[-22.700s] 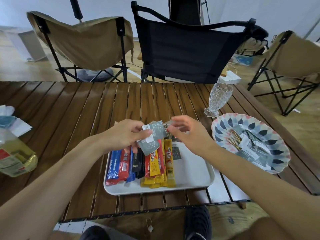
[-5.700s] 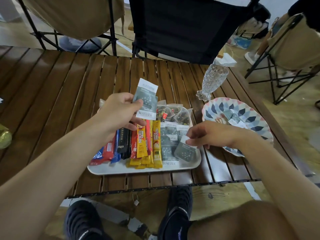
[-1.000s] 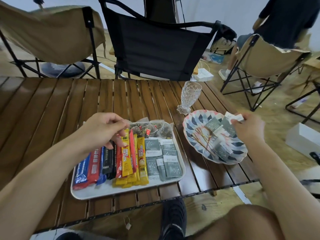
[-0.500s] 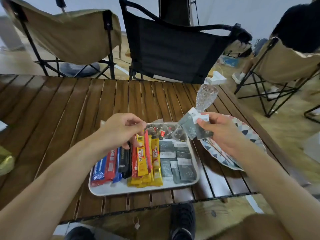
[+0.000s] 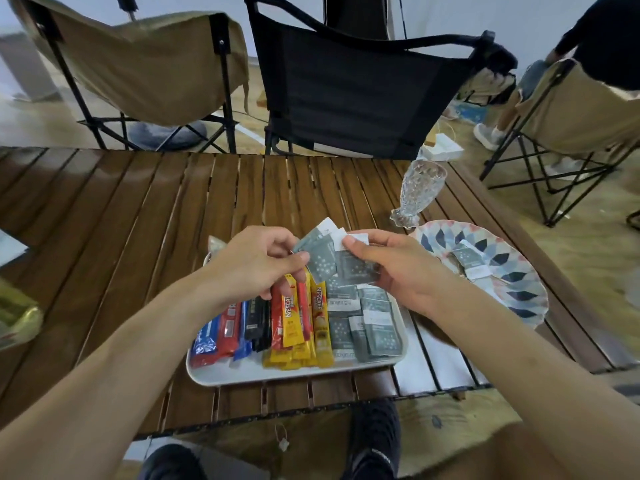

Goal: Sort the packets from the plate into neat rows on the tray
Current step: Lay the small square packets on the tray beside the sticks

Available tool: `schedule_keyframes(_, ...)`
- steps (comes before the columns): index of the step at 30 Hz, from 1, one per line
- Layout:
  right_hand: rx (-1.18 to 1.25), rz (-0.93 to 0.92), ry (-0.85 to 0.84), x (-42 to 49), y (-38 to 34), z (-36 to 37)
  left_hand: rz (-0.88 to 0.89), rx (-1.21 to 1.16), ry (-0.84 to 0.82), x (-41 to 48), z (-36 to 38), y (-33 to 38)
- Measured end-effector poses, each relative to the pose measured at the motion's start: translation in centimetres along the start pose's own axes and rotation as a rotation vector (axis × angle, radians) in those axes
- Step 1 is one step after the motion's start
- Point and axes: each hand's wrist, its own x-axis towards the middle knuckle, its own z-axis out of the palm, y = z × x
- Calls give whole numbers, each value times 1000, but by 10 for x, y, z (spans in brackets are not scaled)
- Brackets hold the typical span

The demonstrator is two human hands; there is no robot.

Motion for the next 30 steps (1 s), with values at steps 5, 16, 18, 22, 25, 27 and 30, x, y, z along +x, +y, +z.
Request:
schedule_keyframes(5, -335, -54, 115, 8, 5, -31, -43, -37, 125, 4, -2, -6)
schedule_keyframes(16, -911, -103, 236, 25, 25, -43, -57, -16, 126, 4, -8, -12)
schedule_keyframes(18, -1010, -122, 243, 27, 29, -40, -60, -15, 130, 4, -7, -11)
schedule_keyframes(22, -1204, -155, 275, 28, 31, -34, -54, -16, 128, 3, -7, -10)
schedule_keyframes(25, -1306, -213, 314, 27, 32, -29, -54, -20, 127, 1, -8, -10)
schedule_keyframes(27, -1326, -242, 340, 28, 33, -29, -55, -21, 130, 0, -10, -10)
schedule_keyframes(30, -1374, -249, 332, 27, 34, -28, -52, -24, 129, -1, -12, -10)
